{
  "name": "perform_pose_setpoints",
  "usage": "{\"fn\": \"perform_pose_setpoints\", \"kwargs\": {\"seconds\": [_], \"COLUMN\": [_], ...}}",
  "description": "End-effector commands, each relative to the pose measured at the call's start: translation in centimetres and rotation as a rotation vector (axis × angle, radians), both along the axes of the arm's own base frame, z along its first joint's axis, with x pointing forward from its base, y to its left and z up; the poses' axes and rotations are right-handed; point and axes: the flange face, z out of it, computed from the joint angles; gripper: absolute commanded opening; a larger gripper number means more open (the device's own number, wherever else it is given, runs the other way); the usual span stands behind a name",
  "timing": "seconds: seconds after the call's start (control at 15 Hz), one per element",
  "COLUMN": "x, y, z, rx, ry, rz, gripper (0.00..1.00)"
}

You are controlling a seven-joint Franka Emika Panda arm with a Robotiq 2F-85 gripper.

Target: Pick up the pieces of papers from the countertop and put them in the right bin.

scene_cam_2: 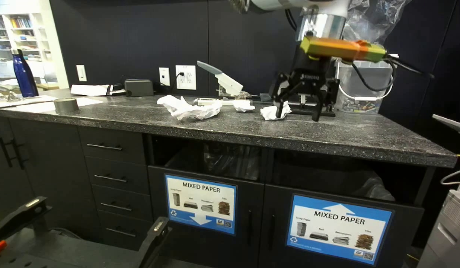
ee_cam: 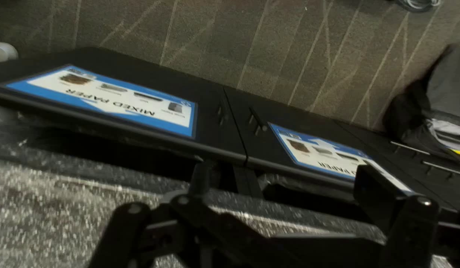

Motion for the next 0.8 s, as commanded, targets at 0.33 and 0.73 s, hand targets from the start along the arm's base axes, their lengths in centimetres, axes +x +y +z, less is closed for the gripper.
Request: {"fn": "perform_pose_setpoints", "kwargs": {"seconds": [0.33, 0.73], "x": [12.3, 19.6], "y": [3.9, 2.3], "z": [13.4, 9.4], "rx": [0.138, 0.082], "ry": [-0.082, -0.163], "rz": [-0.104, -0.301], "gripper": [1.0, 1.0]}}
